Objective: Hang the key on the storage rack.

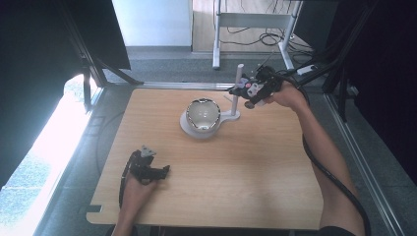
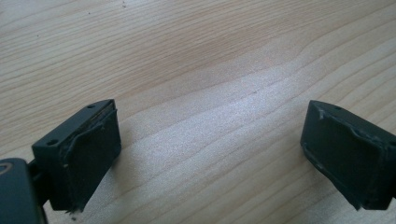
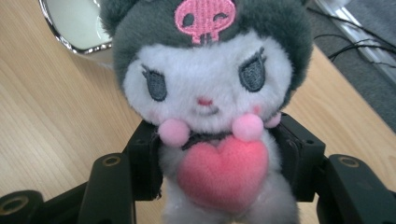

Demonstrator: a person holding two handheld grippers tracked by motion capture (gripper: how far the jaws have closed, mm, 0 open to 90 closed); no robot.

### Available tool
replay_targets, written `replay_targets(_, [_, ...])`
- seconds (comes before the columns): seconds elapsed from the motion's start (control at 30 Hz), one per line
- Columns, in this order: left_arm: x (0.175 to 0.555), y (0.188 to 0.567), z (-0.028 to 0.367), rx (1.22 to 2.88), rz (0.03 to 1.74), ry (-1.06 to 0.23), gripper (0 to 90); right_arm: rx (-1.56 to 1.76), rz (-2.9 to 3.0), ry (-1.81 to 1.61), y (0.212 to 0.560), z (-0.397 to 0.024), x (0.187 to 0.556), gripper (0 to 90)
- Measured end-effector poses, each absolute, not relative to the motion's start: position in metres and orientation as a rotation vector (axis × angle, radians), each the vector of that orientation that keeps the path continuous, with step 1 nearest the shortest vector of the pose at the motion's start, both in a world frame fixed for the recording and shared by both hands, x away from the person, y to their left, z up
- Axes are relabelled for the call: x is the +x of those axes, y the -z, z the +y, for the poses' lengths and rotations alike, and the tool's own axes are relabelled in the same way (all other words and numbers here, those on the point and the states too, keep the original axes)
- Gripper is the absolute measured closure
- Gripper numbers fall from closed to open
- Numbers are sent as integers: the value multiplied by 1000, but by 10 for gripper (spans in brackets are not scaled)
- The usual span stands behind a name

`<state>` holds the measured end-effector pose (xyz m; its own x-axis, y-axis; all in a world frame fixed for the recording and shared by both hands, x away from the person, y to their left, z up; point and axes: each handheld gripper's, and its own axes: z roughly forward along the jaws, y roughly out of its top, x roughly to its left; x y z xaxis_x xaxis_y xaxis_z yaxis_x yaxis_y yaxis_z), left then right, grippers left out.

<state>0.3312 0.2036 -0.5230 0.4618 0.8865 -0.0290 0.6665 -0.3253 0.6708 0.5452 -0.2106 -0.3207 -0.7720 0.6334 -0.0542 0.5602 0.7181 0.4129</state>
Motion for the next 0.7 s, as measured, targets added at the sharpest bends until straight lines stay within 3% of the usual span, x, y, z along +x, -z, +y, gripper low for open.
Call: replay_targets(0.7, [331, 523, 204, 2095, 1288, -461, 48, 991, 2724, -572, 389, -196, 551, 394])
